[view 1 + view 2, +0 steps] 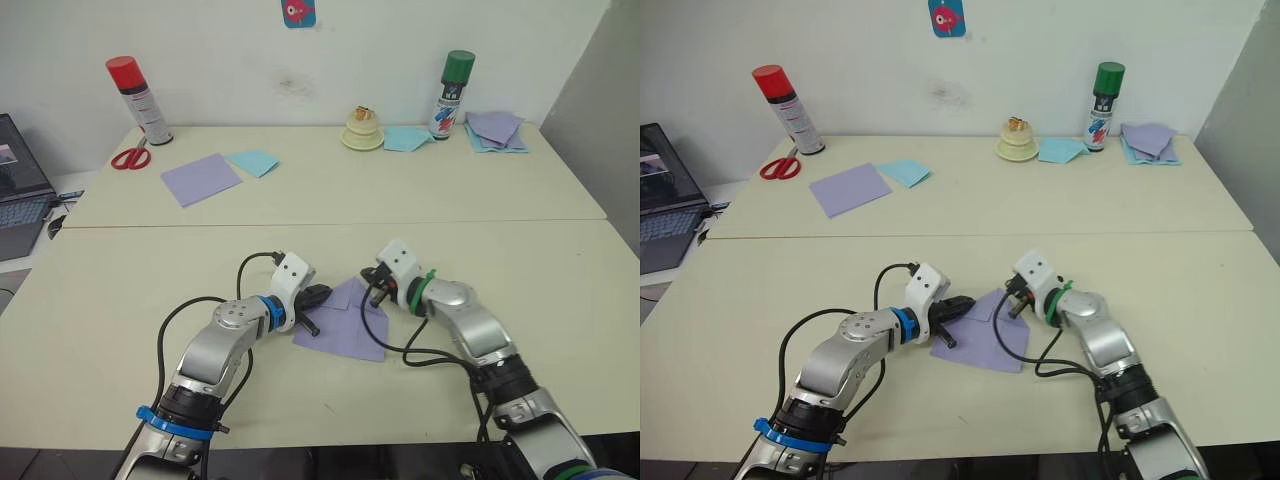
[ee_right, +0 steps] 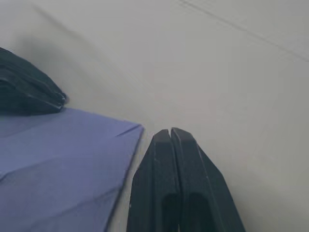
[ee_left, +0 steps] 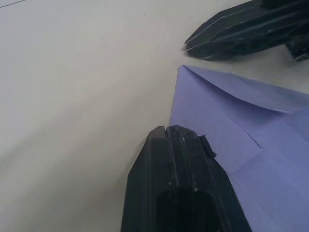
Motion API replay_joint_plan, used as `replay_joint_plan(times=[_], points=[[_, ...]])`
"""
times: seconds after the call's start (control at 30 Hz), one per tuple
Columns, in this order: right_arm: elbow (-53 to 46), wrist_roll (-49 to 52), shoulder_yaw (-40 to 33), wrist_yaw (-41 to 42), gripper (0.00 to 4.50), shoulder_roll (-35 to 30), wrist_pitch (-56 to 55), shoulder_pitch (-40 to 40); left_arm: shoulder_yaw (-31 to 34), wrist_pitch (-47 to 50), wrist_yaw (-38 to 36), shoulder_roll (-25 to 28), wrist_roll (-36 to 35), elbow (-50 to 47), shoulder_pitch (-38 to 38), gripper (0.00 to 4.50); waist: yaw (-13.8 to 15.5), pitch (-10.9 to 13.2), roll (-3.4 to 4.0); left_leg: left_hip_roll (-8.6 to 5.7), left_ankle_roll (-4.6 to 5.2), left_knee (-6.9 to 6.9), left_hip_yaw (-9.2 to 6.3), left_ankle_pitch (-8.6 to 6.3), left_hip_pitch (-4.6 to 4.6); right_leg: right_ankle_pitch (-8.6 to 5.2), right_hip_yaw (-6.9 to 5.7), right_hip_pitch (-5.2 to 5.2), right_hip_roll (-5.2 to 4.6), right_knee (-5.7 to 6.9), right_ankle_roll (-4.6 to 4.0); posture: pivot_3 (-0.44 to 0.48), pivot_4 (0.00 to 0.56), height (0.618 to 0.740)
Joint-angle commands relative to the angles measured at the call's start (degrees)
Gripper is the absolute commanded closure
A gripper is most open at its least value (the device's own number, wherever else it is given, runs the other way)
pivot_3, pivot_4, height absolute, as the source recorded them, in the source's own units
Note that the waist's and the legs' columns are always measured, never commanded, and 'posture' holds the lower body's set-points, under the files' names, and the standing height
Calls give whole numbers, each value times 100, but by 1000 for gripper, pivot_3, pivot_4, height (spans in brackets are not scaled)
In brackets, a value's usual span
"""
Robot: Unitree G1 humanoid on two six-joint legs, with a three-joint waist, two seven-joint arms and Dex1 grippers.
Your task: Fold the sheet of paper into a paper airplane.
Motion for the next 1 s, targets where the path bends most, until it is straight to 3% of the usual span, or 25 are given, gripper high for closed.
replay_joint_plan(times=[0.03,0.1,0.2,0.27,0.5,1.0], points=[[-757,912,-592,361,3574,-244,1334,-186,-174,52,-34,-44,109,197,36,4500,1,0,0,2,1,0,-1,-1,0,0,0,0,0,0,0,0,150,740],[-973,1407,-953,344,2809,-349,2315,-257,-183,23,-35,-59,129,224,44,4500,0,0,0,6,2,-2,-2,-1,1,0,0,0,-1,0,0,0,150,740],[-1166,2408,-1612,586,1824,-555,4778,-306,-204,5,-44,-83,147,209,93,4500,23,0,1,5,2,-3,-12,-1,-3,0,-1,1,-4,-3,0,0,150,740],[-1105,2828,-1920,489,1824,-576,5597,-273,-222,0,-42,-91,158,176,133,4500,39,0,1,4,3,-3,-13,-2,-6,0,-1,2,-5,-9,-1,0,150,740],[-333,4744,-2066,-738,1824,-926,5706,119,-260,-17,-9,-120,200,74,249,4500,71,1,-1,3,13,-4,5,-8,-7,0,1,1,-10,-17,0,0,150,740],[401,6132,-3009,-3534,1824,414,5706,50,-289,6,-27,-134,285,-44,311,4500,51,-3,0,11,19,-4,17,-10,-1,0,6,5,1,-15,1,0,150,740]])
